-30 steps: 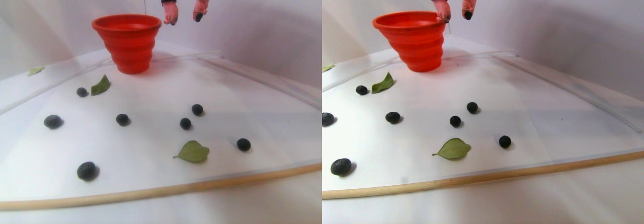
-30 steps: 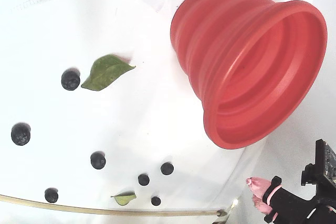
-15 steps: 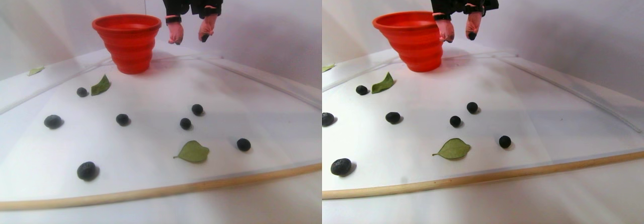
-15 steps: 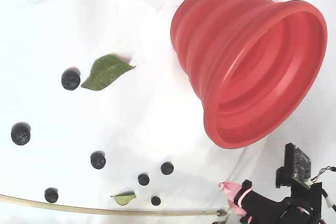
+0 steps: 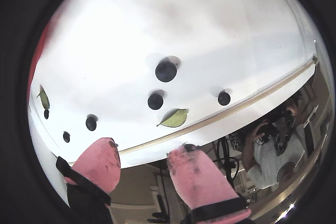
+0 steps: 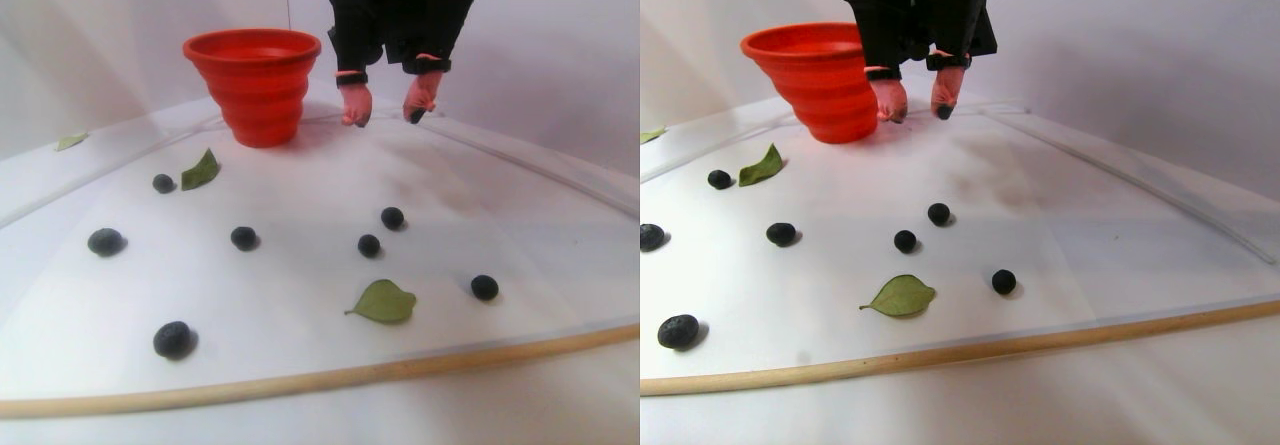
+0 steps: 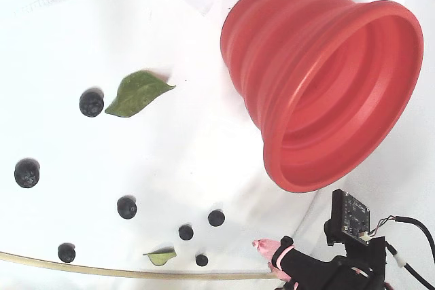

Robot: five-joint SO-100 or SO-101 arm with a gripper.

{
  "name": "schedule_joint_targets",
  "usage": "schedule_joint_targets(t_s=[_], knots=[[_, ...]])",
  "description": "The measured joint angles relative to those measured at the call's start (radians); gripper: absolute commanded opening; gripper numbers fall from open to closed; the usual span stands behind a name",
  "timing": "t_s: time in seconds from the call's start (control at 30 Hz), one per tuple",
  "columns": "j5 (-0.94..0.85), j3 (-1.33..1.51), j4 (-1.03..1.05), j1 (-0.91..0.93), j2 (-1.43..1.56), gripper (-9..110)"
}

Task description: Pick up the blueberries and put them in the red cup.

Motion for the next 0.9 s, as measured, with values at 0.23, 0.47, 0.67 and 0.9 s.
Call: schedule_joint_targets(t_s=[0.23,0.47,0.67,0.9], knots=[[0.0,0.011,-0.077,0.0,-0.086,18],[0.0,0.011,-0.138,0.018,-0.167,19],[0.0,0.011,-0.183,0.034,-0.236,19],[0.012,0.0,-0.227,0.034,-0.308,20]])
